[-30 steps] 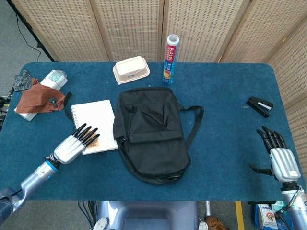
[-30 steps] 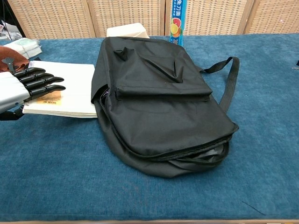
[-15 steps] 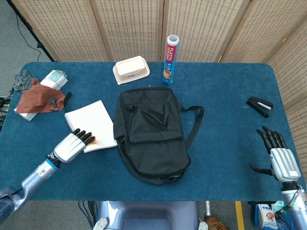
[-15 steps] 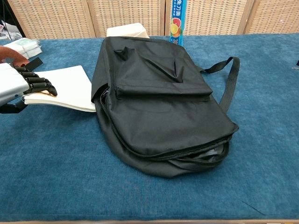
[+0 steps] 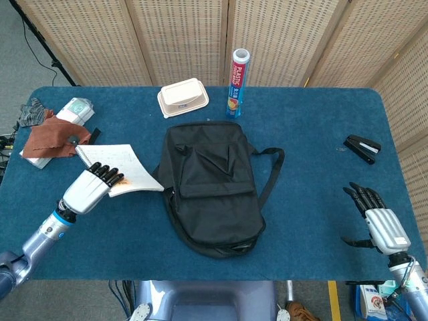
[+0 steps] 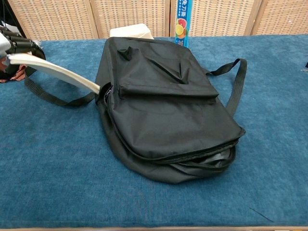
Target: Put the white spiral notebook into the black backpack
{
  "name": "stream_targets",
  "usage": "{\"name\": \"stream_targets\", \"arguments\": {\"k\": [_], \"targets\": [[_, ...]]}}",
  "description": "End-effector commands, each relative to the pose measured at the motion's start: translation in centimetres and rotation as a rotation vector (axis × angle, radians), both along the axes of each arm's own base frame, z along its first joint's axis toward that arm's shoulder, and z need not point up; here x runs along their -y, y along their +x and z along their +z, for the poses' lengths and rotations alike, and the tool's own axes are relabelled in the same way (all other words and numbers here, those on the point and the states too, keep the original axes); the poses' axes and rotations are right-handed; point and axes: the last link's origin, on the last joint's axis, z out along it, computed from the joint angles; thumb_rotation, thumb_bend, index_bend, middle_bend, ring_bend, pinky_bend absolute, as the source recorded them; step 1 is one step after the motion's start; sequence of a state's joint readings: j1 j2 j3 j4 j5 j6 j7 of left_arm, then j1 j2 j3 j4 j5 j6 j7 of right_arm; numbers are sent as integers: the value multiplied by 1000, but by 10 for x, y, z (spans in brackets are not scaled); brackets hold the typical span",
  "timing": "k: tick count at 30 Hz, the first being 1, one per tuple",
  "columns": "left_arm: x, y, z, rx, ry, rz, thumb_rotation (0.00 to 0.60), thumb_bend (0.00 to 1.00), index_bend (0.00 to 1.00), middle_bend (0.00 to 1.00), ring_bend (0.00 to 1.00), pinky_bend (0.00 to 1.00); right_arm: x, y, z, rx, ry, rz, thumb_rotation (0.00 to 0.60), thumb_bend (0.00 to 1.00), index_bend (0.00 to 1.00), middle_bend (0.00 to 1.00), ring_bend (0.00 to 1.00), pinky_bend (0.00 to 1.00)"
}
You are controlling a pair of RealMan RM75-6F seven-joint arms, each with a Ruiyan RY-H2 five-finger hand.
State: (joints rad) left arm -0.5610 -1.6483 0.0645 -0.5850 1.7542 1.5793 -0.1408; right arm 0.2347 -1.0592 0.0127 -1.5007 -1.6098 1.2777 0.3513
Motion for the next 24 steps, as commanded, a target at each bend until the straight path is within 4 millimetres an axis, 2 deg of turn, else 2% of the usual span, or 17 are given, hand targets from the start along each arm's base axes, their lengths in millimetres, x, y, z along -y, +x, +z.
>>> {"name": "stream_targets", "arguments": {"k": [1,5,7,14,20,24], "targets": [[-5,8,11,39,30,-19,600,921,740,707,532,575,3,1,1,-17,49,27,600,0,0,0,0,0],[-7,15,20,63,51,-31,600,920,744,709,534,575,4,5,0,-4,96,45,600,0,0,0,0,0],[-8,20,32,92,77,-42,600,920,744,709,534,575,3,13,-7,-4,163,86,600,0,0,0,0,0],[-6,23,55,132,110,-30,600,921,744,709,534,575,3,31,-26,4,303,171,600,0,0,0,0,0],[-5,21,71,158,132,-17,600,921,744,709,534,575,6,56,-52,-31,388,281,600,0,3,0,0,0],[-4,18,79,179,139,-8,600,920,744,709,535,575,19,82,-69,-22,402,329,600,0,16,0,0,0]]}}
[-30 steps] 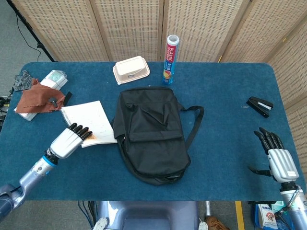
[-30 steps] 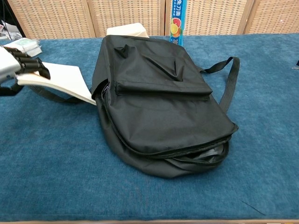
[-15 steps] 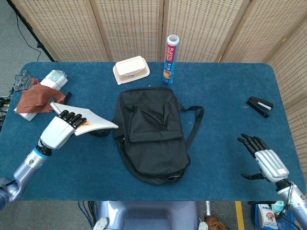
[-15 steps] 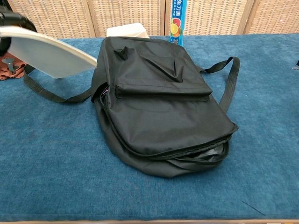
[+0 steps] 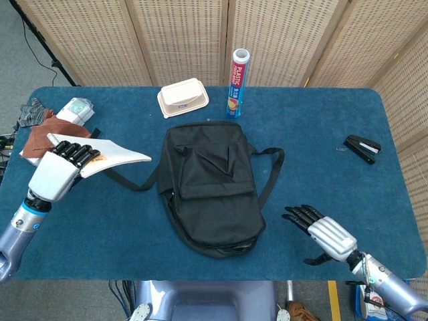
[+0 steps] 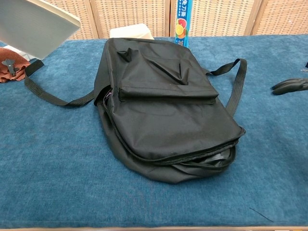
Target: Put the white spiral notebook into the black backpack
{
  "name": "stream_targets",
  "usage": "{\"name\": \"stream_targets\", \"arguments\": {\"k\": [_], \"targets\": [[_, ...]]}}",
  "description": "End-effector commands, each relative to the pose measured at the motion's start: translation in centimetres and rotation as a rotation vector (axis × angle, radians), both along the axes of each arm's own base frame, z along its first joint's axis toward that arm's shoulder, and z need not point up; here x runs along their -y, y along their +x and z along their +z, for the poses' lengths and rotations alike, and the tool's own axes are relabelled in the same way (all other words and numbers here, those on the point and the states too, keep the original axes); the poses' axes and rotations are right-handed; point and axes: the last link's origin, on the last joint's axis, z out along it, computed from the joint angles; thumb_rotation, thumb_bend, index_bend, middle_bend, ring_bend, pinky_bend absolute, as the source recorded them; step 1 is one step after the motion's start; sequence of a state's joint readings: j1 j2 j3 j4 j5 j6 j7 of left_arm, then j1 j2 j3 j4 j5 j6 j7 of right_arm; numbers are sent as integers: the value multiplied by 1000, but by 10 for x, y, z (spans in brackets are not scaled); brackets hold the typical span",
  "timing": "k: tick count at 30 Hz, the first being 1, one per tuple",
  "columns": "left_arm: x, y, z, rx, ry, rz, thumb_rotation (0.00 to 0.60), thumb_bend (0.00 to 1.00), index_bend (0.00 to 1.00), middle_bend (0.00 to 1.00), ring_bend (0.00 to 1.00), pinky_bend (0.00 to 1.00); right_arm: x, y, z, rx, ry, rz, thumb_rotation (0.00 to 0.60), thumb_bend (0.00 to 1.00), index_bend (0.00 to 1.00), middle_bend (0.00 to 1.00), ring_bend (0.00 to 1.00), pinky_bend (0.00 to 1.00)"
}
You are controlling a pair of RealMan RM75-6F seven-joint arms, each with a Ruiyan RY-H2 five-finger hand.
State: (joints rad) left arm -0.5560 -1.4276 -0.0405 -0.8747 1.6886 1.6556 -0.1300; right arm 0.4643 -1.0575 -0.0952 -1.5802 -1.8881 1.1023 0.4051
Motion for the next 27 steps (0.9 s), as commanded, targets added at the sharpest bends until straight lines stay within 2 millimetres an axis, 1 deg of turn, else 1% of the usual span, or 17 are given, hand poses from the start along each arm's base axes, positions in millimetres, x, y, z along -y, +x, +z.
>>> {"name": "stream_targets", "arguments": {"k": [1,2,5,6,9,18,24,27], "targets": [[1,-2,5,15,4,4,600,920,744,709,535,575,10,22,-16,13,10,39,600,0,19,0,0,0],[2,-3,6,16,5,5,600,919,744,709,535,575,13,28,-22,8,11,54,600,0,21,0,0,0],[4,-6,9,17,8,5,600,919,744,709,535,575,19,38,-34,-22,5,91,600,0,23,0,0,0],[4,-6,10,19,8,5,600,919,744,709,535,575,23,41,-41,-40,1,111,600,0,23,0,0,0],[5,-8,12,22,7,3,600,918,744,709,535,575,29,47,-55,-73,-4,135,600,0,24,0,0,0],[6,-12,10,41,-12,8,600,917,744,709,535,575,38,69,-90,-66,20,112,600,0,29,0,0,0],[8,-16,7,69,-28,12,600,916,744,709,535,575,43,78,-107,-60,24,102,600,0,46,0,0,0],[9,-19,6,72,-32,16,600,916,744,709,535,575,45,82,-109,-44,17,97,600,0,66,0,0,0]]}}
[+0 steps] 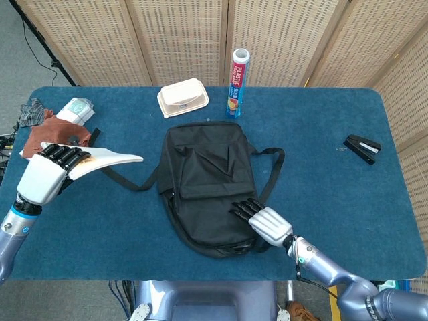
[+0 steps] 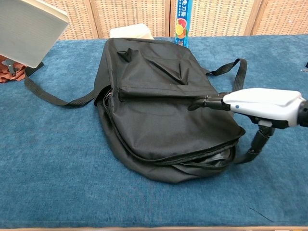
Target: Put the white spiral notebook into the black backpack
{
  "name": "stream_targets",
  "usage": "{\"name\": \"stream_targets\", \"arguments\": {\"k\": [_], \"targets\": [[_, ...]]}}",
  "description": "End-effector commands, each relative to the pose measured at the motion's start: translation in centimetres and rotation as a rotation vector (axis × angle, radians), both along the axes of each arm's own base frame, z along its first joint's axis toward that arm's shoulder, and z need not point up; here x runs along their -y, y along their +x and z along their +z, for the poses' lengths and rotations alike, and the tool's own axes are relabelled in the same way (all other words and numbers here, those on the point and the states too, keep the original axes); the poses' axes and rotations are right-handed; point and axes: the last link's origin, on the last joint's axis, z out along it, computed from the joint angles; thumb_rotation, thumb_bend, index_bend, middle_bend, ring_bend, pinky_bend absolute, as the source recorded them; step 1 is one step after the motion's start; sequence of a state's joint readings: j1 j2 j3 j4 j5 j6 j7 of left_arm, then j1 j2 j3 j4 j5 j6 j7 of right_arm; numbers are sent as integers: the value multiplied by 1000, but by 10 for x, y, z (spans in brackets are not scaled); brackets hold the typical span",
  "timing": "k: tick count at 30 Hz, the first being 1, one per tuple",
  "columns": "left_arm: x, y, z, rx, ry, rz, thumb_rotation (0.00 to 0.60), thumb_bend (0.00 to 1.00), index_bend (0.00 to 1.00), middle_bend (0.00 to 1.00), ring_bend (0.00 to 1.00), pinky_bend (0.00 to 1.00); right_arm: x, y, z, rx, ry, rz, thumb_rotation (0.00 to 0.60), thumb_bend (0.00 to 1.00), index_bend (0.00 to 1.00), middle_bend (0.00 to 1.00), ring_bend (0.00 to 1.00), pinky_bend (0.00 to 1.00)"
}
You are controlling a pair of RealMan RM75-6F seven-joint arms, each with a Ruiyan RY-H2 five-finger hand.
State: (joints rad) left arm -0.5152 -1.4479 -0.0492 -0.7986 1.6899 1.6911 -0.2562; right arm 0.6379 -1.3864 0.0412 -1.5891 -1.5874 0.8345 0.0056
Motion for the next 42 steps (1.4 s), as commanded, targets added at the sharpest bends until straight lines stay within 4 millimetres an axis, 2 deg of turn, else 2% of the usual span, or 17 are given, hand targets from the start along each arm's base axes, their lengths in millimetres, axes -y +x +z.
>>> {"name": "stream_targets", "arguments": {"k": [1,6,11,16,19,26,28,31,33,36,42], "targets": [[1,-2,-2,5,-6,3,600,916,744,709,535,575,2,4,-2,9,-6,0,600,0,72,0,0,0],[1,-6,-4,2,-13,11,600,914,744,709,535,575,5,11,-3,25,-7,-9,600,0,152,14,0,0],[0,-8,-6,4,-18,17,600,915,744,709,535,575,7,16,-6,39,-1,-30,600,4,175,45,0,0],[1,-9,-8,2,-21,16,600,914,744,709,535,575,12,22,-8,65,2,-64,600,69,207,73,0,0],[1,-10,-8,1,-19,18,600,914,744,709,535,575,14,25,-6,78,14,-95,600,142,210,92,0,0],[0,-12,-9,11,-27,22,600,914,744,709,535,575,16,29,-9,63,6,-92,600,156,233,109,8,8],[1,-11,-9,11,-28,20,600,914,744,709,535,575,16,30,-12,62,-3,-92,600,174,260,135,34,38],[1,-11,-9,10,-29,16,600,913,744,709,535,575,16,34,-14,86,-12,-100,600,252,314,186,88,88],[2,-12,-9,10,-29,16,600,913,744,709,535,575,17,36,-14,104,-18,-106,600,335,389,250,151,151],[2,-12,-9,8,-30,19,600,913,744,709,535,575,20,39,-12,133,-36,-116,600,406,500,355,249,318],[2,-14,-10,16,-36,21,600,912,744,709,536,575,23,42,-10,200,-45,-166,600,464,566,423,326,494]]}}
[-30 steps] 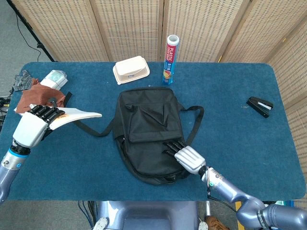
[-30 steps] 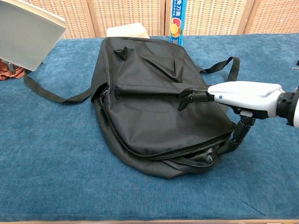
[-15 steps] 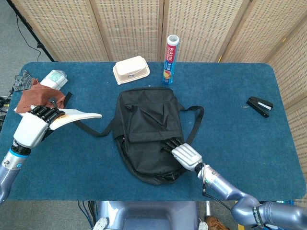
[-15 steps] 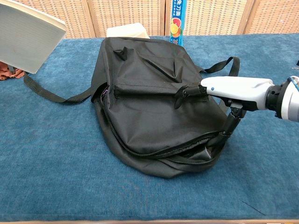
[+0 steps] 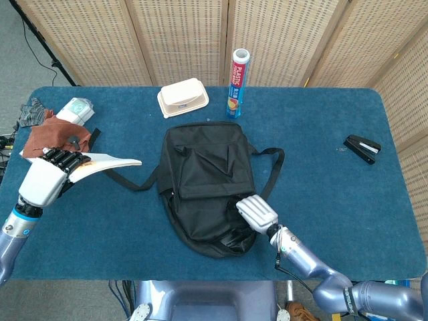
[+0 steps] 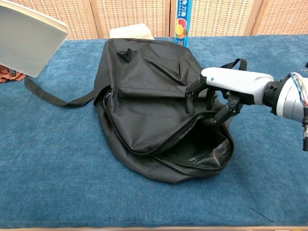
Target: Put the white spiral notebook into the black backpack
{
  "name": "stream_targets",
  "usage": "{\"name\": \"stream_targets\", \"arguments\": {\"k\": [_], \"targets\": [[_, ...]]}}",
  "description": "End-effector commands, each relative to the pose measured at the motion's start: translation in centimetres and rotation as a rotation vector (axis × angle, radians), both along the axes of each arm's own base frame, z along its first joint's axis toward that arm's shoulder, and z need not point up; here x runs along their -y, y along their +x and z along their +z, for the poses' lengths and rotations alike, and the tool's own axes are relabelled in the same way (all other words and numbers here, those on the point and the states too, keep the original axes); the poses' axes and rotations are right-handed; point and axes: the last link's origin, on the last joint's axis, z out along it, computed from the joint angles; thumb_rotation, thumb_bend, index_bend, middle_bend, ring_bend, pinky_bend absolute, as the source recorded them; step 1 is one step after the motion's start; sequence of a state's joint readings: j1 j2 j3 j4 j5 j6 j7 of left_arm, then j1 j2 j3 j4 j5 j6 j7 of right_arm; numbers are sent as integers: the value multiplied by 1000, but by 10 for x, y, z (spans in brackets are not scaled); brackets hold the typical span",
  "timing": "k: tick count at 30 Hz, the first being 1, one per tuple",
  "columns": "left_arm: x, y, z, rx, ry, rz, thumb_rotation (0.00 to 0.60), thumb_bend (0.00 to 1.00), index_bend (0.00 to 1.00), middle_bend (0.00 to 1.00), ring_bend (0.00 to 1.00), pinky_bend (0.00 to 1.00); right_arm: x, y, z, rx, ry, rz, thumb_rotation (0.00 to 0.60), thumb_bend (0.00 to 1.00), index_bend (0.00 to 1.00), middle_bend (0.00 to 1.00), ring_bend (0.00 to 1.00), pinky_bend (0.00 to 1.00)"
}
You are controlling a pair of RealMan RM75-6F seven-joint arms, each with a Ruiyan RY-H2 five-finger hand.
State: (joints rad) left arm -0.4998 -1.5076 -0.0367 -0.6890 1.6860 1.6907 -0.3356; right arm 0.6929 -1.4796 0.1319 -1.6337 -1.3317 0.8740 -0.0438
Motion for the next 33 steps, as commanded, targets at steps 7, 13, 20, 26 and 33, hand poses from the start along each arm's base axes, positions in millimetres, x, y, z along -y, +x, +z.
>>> {"name": "stream_targets", "arguments": {"k": [7,13,20,26,33], "targets": [[9,4,-4,48,-25,-56,600,907,744,709,536,575,1,11,3,175,73,-157,600,543,586,440,340,549],[22,18,-9,119,-46,-177,600,903,759,723,547,584,14,28,13,294,126,-289,600,605,588,441,344,555],[44,36,-19,203,-88,-335,600,902,763,725,548,585,48,53,27,368,101,-451,600,638,588,441,344,556],[55,45,-29,244,-133,-405,600,900,765,725,549,585,80,71,40,400,19,-529,600,645,588,443,346,574],[70,58,-39,305,-197,-498,600,900,765,725,549,585,102,69,50,377,-60,-580,600,650,588,443,346,575]]}}
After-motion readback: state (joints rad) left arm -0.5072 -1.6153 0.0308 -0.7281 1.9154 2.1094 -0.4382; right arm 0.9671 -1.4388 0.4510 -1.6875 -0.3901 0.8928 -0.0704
